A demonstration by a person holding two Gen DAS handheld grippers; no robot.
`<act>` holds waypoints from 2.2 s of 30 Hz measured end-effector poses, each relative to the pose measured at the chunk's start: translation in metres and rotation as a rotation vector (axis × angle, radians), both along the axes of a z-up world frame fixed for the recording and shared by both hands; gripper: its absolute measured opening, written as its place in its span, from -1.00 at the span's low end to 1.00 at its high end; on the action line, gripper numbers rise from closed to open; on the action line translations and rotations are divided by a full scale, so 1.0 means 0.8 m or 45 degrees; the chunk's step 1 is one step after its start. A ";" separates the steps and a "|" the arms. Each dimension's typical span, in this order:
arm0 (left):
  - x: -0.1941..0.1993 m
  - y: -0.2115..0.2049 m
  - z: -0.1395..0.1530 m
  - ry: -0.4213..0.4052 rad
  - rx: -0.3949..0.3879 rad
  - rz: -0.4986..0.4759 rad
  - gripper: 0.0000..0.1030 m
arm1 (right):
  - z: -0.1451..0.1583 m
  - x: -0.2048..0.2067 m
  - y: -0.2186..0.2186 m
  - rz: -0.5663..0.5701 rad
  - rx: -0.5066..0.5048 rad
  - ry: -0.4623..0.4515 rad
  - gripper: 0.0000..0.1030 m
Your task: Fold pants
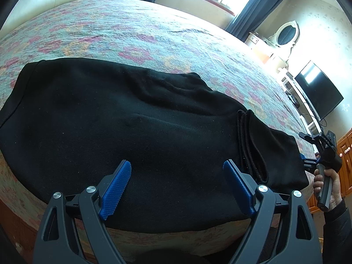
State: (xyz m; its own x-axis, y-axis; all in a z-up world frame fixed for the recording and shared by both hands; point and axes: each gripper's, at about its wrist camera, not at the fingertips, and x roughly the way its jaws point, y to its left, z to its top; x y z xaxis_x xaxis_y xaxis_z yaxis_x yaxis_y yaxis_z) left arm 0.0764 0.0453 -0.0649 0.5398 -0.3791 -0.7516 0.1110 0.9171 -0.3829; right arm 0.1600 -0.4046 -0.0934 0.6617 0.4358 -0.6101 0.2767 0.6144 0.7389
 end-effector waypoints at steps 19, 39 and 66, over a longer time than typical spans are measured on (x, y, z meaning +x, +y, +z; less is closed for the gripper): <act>-0.020 0.139 0.063 -0.141 -0.043 0.102 0.64 | 0.051 -0.073 0.125 0.180 -0.120 -0.118 0.38; 0.028 0.334 -0.050 0.199 -0.726 0.245 0.64 | 0.055 -0.070 0.191 0.302 -0.100 -0.070 0.53; 0.063 0.290 -0.070 0.351 -0.637 0.210 -0.63 | 0.038 -0.066 0.207 0.339 -0.069 -0.024 0.53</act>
State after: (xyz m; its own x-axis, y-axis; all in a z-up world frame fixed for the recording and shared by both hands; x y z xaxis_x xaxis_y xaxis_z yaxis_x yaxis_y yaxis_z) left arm 0.1266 0.2772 -0.1209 0.4317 -0.6511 -0.6242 -0.1824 0.6147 -0.7674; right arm 0.1074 -0.2388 -0.0632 0.5397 0.5628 -0.6261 0.0867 0.7026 0.7063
